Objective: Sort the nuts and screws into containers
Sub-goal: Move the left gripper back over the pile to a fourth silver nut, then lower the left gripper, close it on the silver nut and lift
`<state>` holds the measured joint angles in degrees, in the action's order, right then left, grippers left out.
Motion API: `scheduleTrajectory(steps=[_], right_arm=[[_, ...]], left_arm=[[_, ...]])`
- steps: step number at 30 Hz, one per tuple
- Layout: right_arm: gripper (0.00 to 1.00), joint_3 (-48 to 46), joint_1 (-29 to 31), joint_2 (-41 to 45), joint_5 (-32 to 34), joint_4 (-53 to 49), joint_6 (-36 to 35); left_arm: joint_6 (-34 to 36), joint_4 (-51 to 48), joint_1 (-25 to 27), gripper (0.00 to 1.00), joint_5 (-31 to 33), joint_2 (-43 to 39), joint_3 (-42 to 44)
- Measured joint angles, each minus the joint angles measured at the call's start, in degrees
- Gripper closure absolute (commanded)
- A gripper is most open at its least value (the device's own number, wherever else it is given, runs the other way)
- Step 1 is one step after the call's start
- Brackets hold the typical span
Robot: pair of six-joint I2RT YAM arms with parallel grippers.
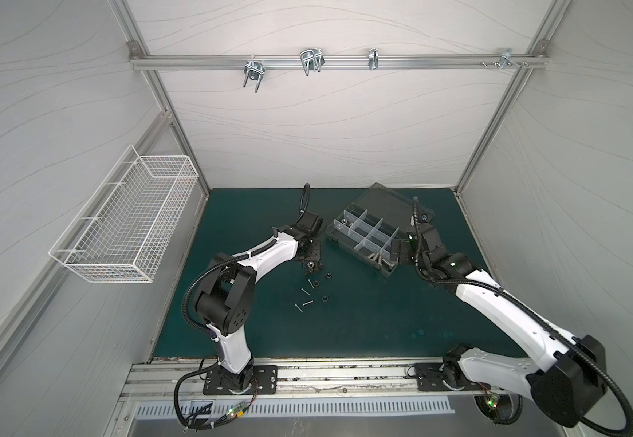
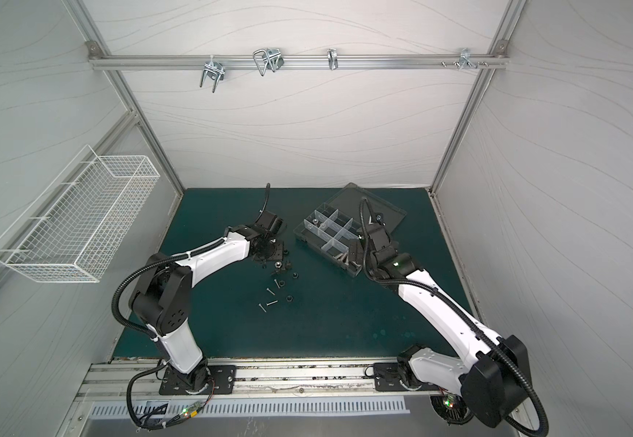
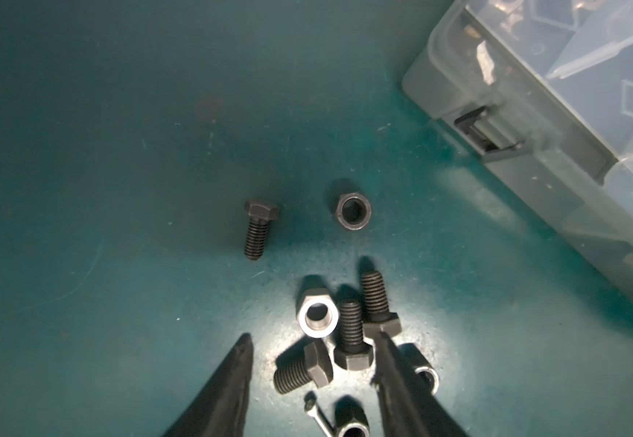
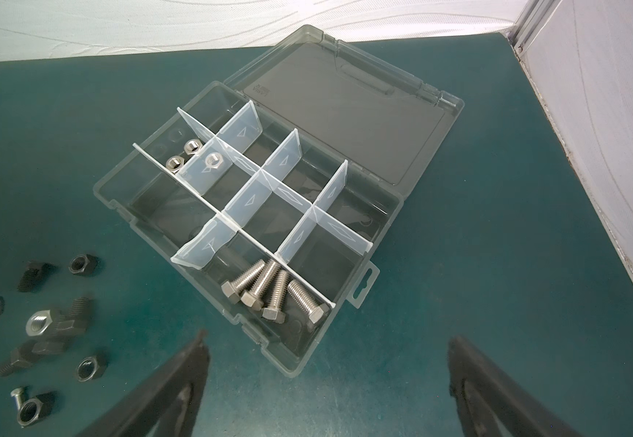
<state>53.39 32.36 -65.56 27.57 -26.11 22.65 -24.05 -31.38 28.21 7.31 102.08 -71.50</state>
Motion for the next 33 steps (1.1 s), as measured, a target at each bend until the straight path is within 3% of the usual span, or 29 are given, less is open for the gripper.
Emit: scheduleTrajectory(steps=[26, 33], right_arm=[[0.01, -0.13, 0.00, -0.17, 0.42, 0.00, -0.02], [0.01, -0.13, 0.00, -0.24, 0.50, 0.00, -0.02]], left_arm=[[-0.26, 0.35, -0.02, 0.54, -2.34, 7.72, 0.09], [-0.59, 0.57, -0.02, 0.59, -2.19, 8.31, 0.07]])
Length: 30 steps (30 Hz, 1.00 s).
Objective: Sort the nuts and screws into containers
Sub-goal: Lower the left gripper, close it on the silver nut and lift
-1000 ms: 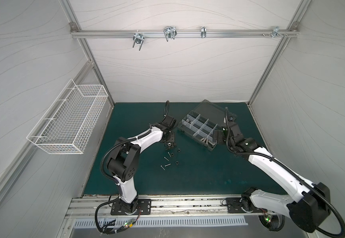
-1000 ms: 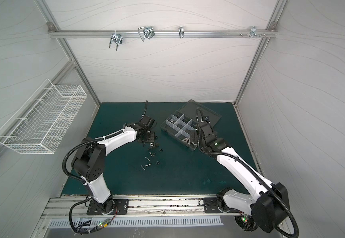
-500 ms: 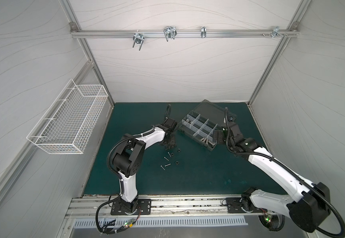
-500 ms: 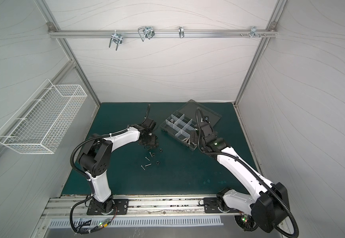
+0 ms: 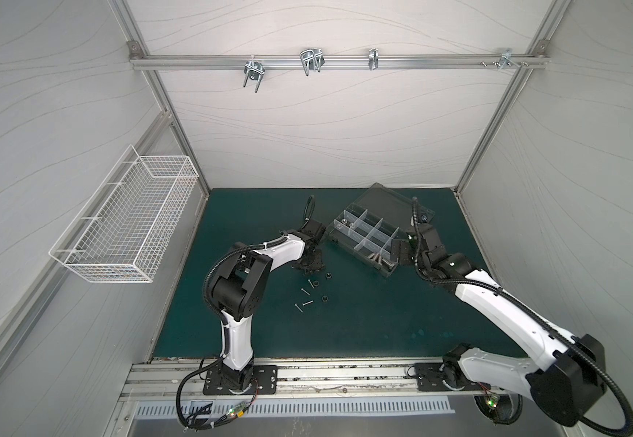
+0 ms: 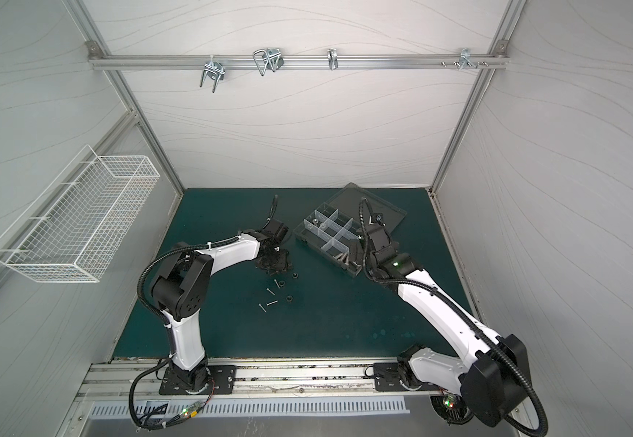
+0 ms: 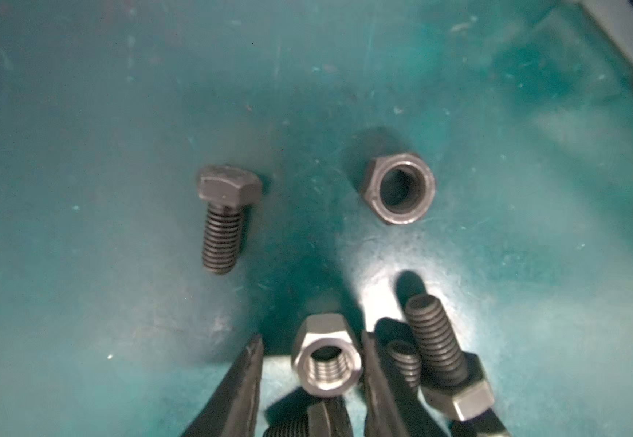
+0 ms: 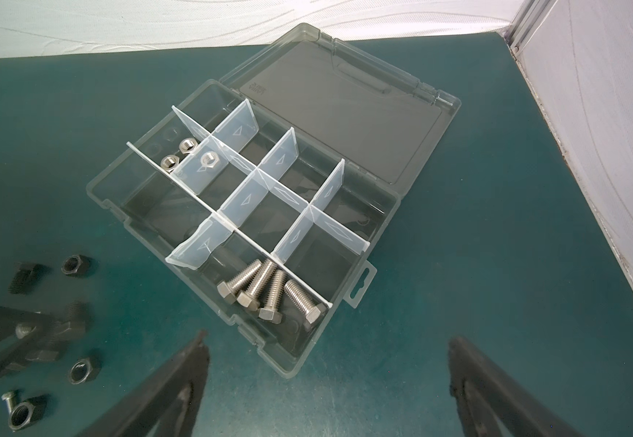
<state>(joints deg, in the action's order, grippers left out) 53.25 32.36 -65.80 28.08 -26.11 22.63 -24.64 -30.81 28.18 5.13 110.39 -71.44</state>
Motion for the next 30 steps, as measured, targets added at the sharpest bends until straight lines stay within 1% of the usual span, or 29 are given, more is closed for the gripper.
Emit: scheduleTrajectory(steps=[5, 11, 12, 23, 30], right_arm=[[0.01, 0.00, 0.00, -0.17, 0.02, 0.00, 0.02], [0.01, 0.00, 0.00, -0.20, 0.04, 0.00, 0.00], [0.01, 0.00, 0.00, -0.20, 0.07, 0.00, 0.02], [0.01, -0.20, 0.00, -0.20, 0.20, 0.02, 0.02], [0.01, -0.46, 0.00, -0.20, 0.20, 0.09, 0.02]], left_arm=[[-0.04, -0.04, 0.00, 0.64, 0.24, 0.07, 0.00], [-0.35, 0.00, 0.00, 0.77, 0.48, 0.15, 0.00], [-0.46, 0.02, 0.00, 0.78, 0.50, 0.15, 0.00], [-0.57, -0.02, 0.02, 0.79, 0.61, -0.33, 0.02], [-0.57, -0.09, 0.00, 0.80, -0.02, -4.28, -0.28]])
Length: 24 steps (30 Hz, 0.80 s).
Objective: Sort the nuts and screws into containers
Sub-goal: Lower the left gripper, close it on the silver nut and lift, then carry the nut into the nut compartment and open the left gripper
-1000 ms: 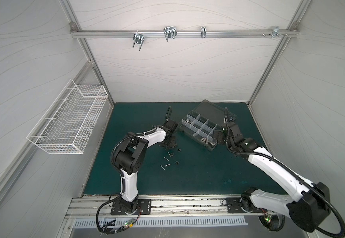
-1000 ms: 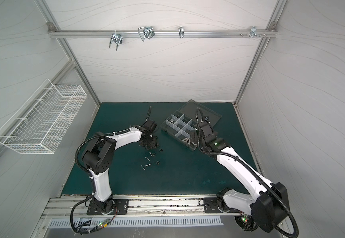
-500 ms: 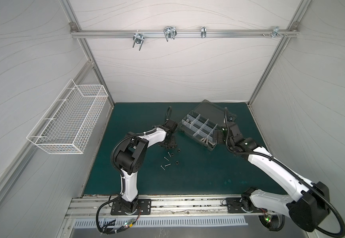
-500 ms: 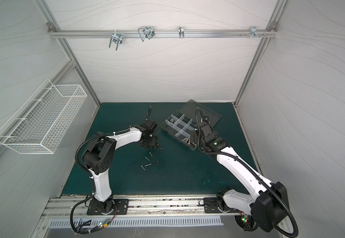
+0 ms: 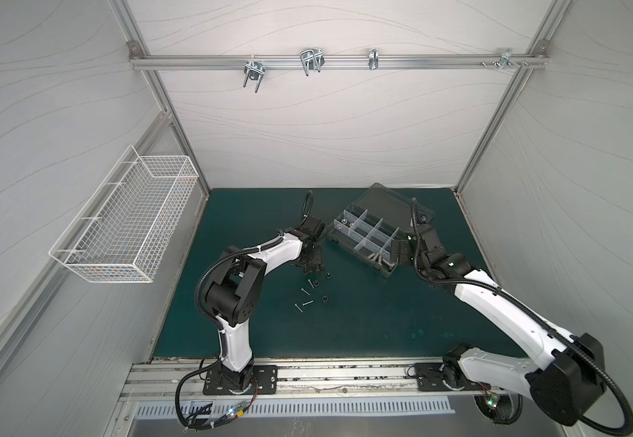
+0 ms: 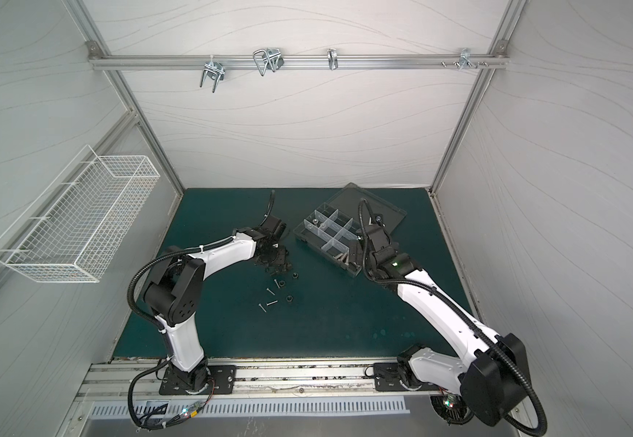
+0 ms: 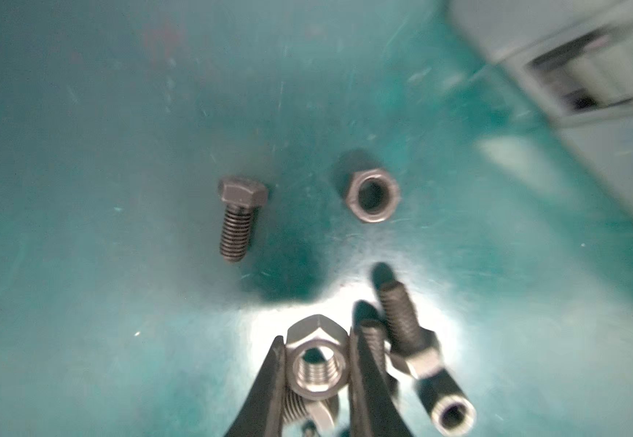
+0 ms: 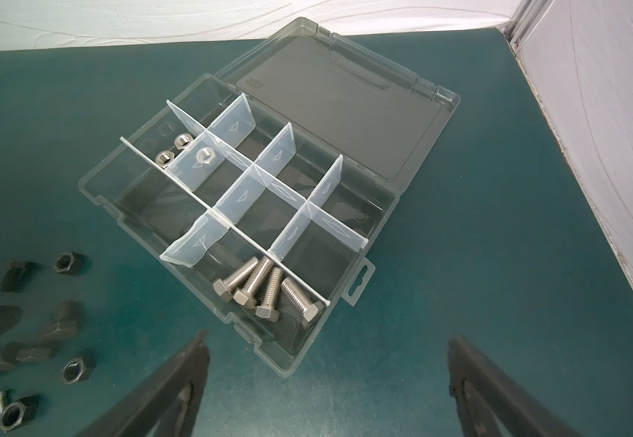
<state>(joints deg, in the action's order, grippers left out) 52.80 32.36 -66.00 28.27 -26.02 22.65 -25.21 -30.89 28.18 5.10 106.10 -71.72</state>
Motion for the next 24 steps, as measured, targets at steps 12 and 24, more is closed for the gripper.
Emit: scheduleTrajectory(steps=[12, 24], right_arm=[[0.01, -0.33, 0.00, 0.09, 0.83, 0.13, 0.00], [0.01, -0.33, 0.00, 0.13, 1.07, 0.26, 0.07]], left_arm=[[0.72, 2.12, 0.07, 0.79, -2.19, 1.88, -13.46], [2.73, 2.54, 0.59, 0.78, -3.74, 13.55, -29.51]])
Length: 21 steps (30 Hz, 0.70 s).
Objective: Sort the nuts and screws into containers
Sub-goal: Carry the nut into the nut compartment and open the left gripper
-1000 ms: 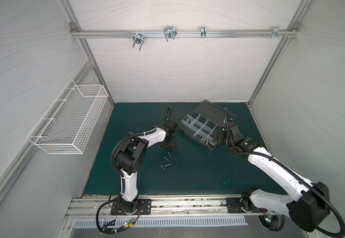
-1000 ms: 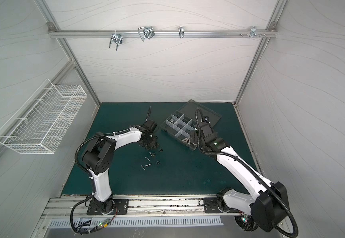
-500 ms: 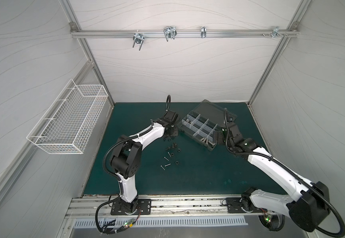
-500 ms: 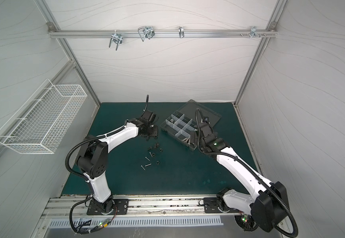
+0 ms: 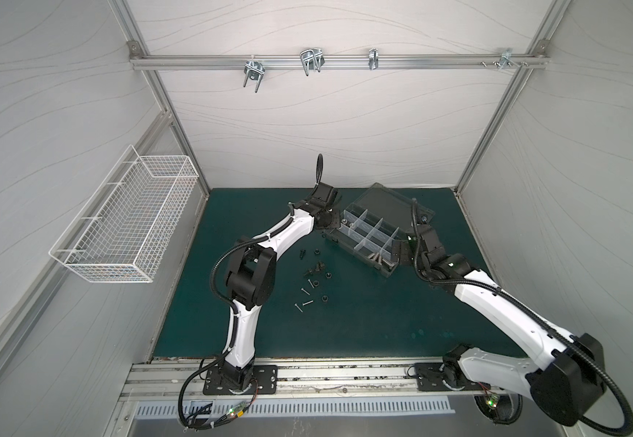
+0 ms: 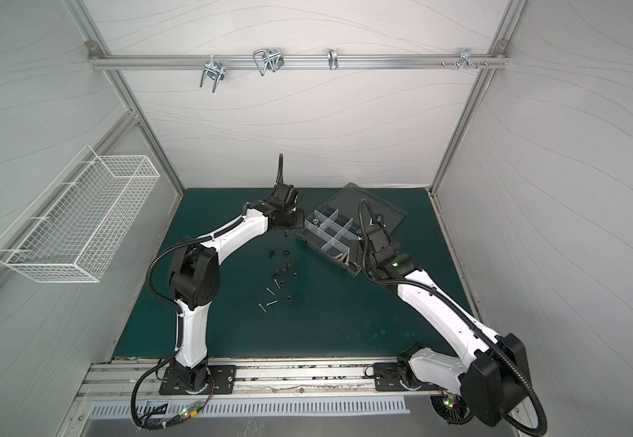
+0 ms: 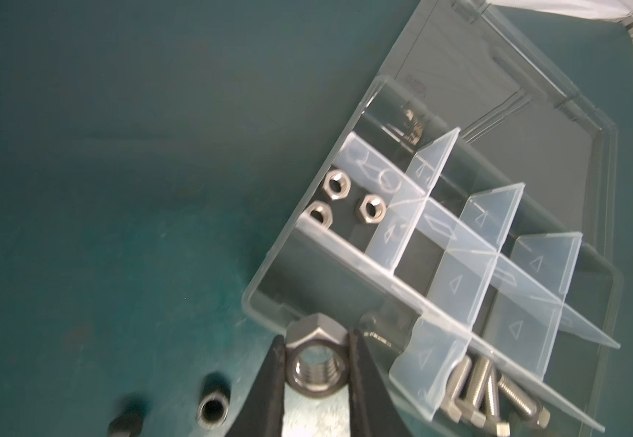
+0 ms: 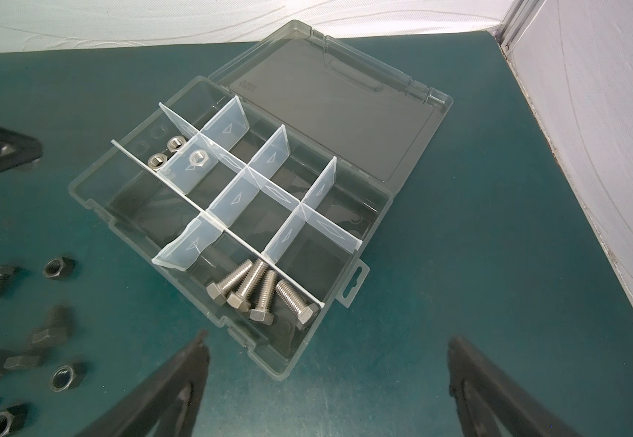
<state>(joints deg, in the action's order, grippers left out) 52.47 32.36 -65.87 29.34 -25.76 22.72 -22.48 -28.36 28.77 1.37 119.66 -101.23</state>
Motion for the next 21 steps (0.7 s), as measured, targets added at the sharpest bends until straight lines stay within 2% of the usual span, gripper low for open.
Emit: scheduleTrajectory(steps=[15, 21], right_arm=[[0.01, 0.00, 0.00, 0.04, -0.04, -0.02, 0.44], [0.01, 0.00, 0.00, 0.04, -0.04, -0.02, 0.46]], left_arm=[[2.05, -0.09, 0.59, 0.77, -3.76, 11.74, -15.32], [2.80, -0.70, 0.59, 0.74, -4.02, 16.13, -19.82]])
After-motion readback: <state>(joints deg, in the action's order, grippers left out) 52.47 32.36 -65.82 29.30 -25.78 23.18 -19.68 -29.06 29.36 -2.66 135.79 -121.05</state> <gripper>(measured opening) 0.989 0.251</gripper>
